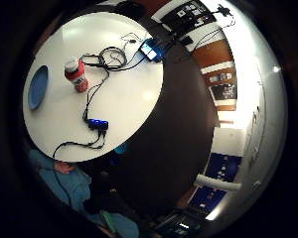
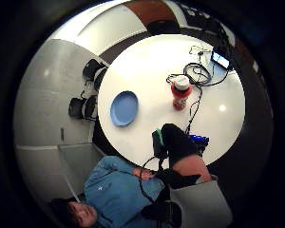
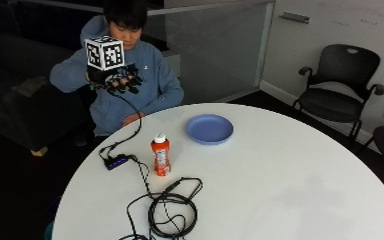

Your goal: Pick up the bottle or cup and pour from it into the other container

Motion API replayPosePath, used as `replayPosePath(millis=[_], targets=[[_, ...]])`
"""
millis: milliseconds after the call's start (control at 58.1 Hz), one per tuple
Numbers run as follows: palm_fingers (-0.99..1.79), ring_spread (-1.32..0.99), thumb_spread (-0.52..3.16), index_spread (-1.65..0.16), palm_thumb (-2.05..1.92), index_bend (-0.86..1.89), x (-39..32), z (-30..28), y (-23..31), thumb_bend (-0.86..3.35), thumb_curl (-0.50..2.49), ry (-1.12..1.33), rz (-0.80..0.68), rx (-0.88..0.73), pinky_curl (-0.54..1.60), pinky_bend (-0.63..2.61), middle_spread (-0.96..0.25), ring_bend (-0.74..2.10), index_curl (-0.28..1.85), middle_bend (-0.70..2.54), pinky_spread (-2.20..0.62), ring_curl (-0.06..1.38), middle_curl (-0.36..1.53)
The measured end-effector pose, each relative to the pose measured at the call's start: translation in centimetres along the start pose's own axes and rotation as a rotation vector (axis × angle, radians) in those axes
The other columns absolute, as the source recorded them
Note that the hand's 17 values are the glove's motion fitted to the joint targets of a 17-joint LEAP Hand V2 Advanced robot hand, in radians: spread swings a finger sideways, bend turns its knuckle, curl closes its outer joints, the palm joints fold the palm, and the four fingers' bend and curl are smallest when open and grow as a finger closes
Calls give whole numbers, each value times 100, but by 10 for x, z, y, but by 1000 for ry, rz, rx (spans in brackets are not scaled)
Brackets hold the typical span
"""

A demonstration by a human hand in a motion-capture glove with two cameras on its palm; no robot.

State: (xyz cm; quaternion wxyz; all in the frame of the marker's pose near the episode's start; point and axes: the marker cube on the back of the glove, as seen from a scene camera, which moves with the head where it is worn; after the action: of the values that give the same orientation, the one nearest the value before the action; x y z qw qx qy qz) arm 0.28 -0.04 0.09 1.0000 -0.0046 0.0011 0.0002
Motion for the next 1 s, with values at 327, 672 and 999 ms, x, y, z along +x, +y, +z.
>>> replayPosePath(millis=[327,672,999], targets=[[2,8,93,-40,51,15,29,12,-1,12,23,-8,62,-35,17,55,-6,35,15,19,16,15,15],[-2,9,99,-41,58,15,74,29,-5,-1,31,-61,134,-48,21,58,-6,38,20,19,17,20,23],[-3,9,96,-42,55,15,133,66,-6,-3,32,-279,146,-17,22,57,-7,39,22,18,17,23,26]])
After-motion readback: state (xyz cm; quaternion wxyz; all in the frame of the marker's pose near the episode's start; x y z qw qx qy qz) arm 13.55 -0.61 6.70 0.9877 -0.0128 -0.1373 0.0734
